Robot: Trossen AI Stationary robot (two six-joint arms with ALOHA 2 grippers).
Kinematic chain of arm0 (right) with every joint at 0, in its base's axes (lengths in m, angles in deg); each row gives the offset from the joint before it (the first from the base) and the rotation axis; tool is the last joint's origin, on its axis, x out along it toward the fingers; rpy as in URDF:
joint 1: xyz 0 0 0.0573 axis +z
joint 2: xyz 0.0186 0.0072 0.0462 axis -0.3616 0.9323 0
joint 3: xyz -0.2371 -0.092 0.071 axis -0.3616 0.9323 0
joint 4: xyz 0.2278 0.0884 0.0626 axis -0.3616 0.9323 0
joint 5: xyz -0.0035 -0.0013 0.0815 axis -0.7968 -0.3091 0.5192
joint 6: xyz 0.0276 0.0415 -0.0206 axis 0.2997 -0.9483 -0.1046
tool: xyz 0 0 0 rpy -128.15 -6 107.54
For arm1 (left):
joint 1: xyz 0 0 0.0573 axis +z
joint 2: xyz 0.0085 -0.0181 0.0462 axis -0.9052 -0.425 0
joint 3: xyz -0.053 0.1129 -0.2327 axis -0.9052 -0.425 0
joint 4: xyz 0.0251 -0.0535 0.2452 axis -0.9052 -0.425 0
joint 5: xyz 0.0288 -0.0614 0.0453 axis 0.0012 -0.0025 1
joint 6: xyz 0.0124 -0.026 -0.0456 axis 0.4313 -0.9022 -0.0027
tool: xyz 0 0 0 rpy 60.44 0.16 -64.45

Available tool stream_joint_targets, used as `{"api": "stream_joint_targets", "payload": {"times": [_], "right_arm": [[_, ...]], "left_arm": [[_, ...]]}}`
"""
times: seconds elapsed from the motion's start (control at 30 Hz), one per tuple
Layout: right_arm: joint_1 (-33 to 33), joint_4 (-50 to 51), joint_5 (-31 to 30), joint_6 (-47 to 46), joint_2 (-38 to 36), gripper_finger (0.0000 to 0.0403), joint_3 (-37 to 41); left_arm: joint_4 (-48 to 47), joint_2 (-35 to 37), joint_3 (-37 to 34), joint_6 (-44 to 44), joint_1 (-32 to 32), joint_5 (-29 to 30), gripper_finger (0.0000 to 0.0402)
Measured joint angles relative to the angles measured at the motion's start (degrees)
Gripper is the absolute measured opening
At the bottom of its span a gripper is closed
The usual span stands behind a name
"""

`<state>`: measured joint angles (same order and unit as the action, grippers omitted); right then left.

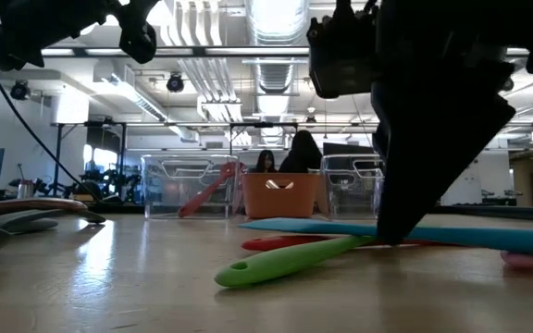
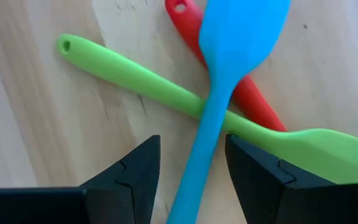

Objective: Pick & Place Kitchen Items
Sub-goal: Put the blue spatula into the right transparent bin

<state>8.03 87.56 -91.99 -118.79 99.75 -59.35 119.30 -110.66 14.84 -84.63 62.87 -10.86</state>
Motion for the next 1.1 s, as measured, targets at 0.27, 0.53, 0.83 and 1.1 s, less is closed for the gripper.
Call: {"api": "stream_joint_targets", "payload": {"times": [0.27,0.53,0.83,1.1], "right_arm": [[0.0,-0.6,-1.6,-0.4,-0.1,0.0161,1.7],[0.0,-0.7,-2.0,-0.4,-0.3,0.0102,3.0],[-0.1,-0.5,-2.0,-0.4,-0.3,0.0024,3.2],[-0.1,0.4,-1.6,-0.1,-0.3,0.0024,2.3]], "left_arm": [[0.0,0.0,0.0,-0.3,0.0,0.0,0.0245],[0.0,0.0,0.0,-0.3,0.0,-0.2,0.0245],[0.0,0.0,0.0,-0.5,0.0,-0.2,0.0245],[0.0,0.0,0.0,-1.3,0.0,-0.2,0.0245]]}}
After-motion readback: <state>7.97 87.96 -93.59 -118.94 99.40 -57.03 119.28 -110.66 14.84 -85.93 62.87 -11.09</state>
